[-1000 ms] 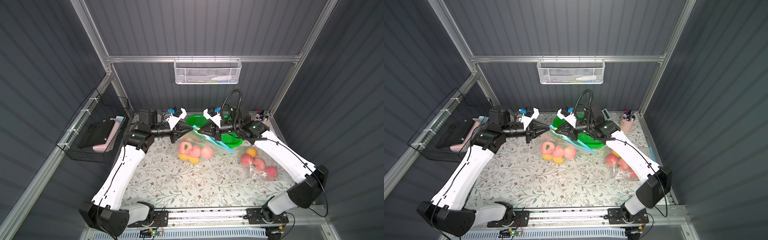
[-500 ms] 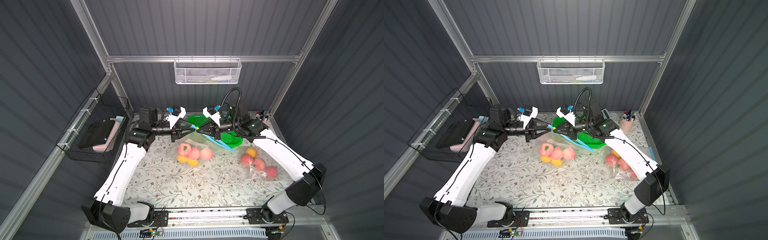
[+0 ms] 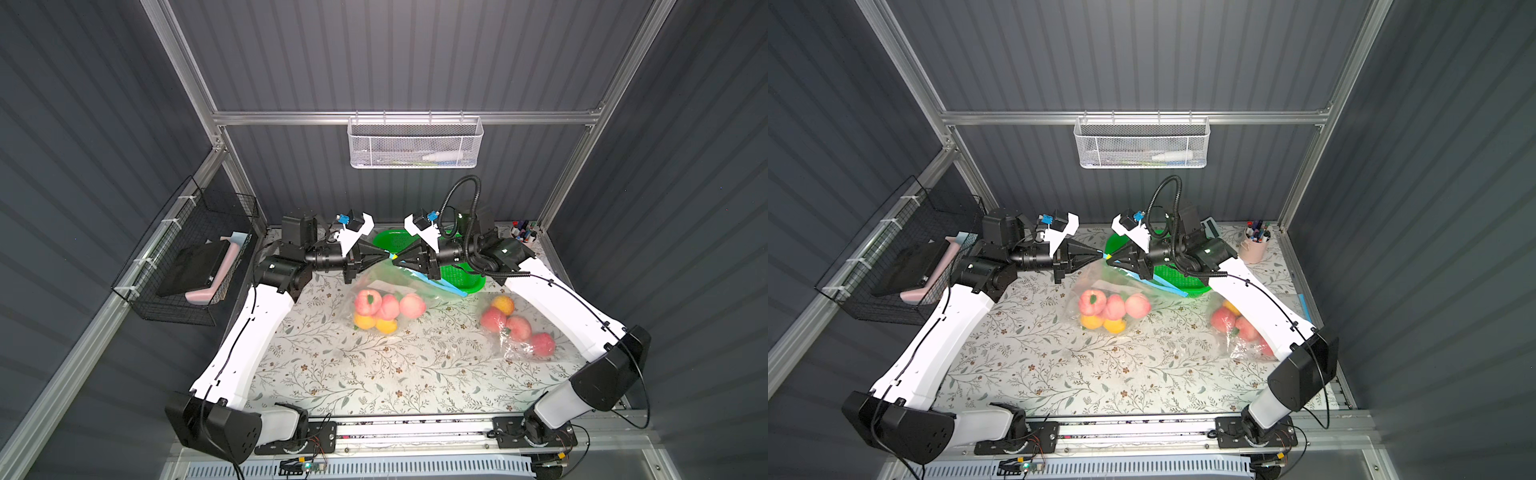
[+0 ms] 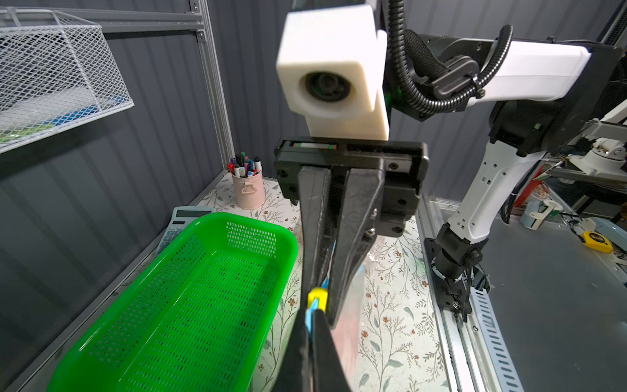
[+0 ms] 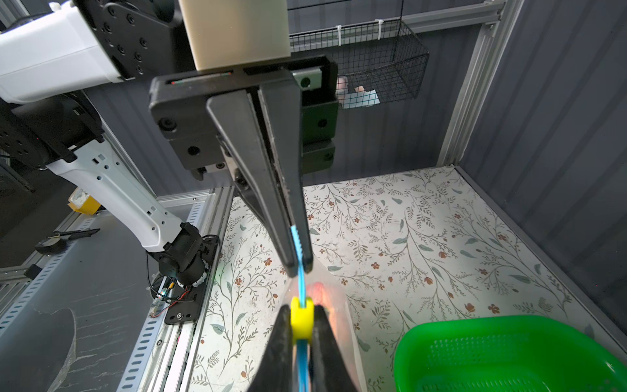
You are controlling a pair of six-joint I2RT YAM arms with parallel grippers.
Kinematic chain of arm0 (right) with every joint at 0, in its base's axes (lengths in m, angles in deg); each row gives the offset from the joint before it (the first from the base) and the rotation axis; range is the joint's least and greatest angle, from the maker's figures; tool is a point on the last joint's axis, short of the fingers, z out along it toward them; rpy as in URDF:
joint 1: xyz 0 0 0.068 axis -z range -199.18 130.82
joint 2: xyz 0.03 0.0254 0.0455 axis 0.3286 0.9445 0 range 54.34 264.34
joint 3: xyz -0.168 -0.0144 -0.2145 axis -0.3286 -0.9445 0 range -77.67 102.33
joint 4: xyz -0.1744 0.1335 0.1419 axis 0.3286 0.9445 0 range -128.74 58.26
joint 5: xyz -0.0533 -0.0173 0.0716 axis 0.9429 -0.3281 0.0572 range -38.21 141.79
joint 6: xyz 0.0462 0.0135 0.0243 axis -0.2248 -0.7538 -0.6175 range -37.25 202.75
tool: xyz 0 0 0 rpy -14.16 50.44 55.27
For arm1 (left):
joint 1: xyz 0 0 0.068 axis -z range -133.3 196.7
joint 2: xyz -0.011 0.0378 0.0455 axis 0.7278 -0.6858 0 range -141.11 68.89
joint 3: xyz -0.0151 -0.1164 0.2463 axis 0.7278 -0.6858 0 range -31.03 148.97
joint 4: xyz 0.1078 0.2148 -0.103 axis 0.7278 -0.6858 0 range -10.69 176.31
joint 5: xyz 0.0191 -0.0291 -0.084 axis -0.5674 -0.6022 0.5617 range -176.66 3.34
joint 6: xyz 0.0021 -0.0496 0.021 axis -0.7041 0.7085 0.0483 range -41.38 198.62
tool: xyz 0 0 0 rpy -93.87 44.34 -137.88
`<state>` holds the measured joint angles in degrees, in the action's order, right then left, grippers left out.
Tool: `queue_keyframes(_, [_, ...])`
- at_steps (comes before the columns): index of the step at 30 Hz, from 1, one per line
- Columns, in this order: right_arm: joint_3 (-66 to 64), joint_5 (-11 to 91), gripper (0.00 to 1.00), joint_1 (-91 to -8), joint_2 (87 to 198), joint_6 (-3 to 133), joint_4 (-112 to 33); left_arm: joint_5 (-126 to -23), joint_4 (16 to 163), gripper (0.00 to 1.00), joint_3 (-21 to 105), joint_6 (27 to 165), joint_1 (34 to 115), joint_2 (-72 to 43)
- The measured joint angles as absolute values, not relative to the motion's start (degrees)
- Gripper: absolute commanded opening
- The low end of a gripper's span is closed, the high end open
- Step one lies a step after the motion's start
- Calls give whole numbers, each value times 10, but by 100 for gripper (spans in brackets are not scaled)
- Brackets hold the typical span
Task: Place the peach in a zip-top bag and seal the zipper
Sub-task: Zip the zipper on the zipper food storage bag.
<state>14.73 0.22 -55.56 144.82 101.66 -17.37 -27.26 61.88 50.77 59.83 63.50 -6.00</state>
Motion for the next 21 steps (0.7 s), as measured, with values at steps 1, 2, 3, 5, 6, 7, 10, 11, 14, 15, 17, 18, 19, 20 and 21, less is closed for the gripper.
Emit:
queue_keyframes(1, [150,7,10,-556,1448,1021,-170,-285,618,0,507,600,636,-55])
queue_keyframes(2, [152,11,10,-557,1448,1027,-167,-297,618,0,507,602,638,-50])
queue_keyframes(3, [153,14,10,-557,1448,1032,-163,-309,618,0,505,605,639,-43])
queue_keyframes(5, [154,22,10,-558,1445,1043,-154,-334,620,0,498,613,640,-27])
queue_keyframes(6, [154,24,10,-558,1444,1048,-149,-345,622,0,491,616,640,-18])
queue_keyframes(7, [154,28,10,-559,1442,1054,-142,-357,622,0,485,618,640,-9])
queue_keyframes(10, [154,35,10,-560,1441,1068,-126,-387,622,0,473,625,642,11])
queue_keyframes(11, [154,37,10,-560,1441,1072,-121,-397,622,0,470,627,642,16])
queue_keyframes(14, [154,45,11,-559,1439,1083,-110,-423,622,0,468,631,642,22])
queue_keyframes(15, [155,48,11,-559,1439,1085,-107,-431,621,0,468,631,642,24])
queue_keyframes(17, [156,56,11,-559,1439,1091,-100,-448,619,0,466,632,642,29])
queue_keyframes(18, [156,58,11,-559,1438,1094,-98,-456,618,0,466,632,642,32])
queue_keyframes(19, [156,61,11,-559,1438,1096,-96,-464,616,0,465,632,642,35])
queue_keyframes(20, [156,65,11,-559,1437,1098,-93,-473,613,0,465,632,642,40])
queue_keyframes(21, [156,67,11,-559,1436,1100,-91,-482,611,0,464,632,642,44])
